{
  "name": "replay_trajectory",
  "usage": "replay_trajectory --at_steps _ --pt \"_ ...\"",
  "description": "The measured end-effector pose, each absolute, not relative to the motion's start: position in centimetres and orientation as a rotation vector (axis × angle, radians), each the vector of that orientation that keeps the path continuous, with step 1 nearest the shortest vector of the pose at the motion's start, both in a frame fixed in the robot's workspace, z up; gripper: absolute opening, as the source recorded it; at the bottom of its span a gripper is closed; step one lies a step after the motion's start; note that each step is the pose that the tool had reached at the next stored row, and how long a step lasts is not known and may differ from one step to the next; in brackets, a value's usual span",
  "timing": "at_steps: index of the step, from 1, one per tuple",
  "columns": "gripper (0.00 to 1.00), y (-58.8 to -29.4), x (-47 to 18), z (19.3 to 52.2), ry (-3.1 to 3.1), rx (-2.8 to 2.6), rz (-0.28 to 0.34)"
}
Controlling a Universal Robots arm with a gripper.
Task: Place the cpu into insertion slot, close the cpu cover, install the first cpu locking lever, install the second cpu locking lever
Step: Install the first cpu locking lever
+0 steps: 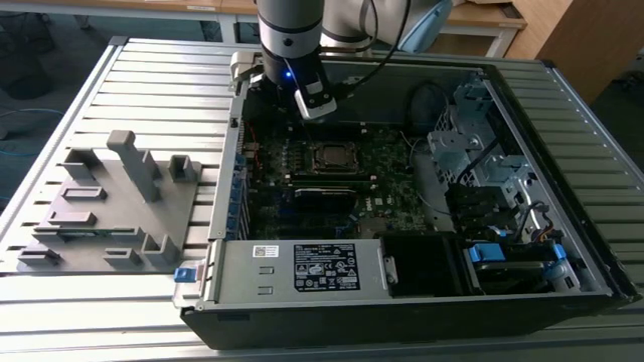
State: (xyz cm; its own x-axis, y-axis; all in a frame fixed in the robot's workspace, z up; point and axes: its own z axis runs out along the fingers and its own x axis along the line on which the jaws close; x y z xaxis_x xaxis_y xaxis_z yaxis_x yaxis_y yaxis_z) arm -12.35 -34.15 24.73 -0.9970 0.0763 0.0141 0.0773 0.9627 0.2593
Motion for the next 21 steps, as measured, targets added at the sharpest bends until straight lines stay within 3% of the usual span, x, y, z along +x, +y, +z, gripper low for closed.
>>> replay_trajectory --at_steps 21 --pt "0.1 -34.1 -8.1 24.6 -3.108 -0.122 -0.411"
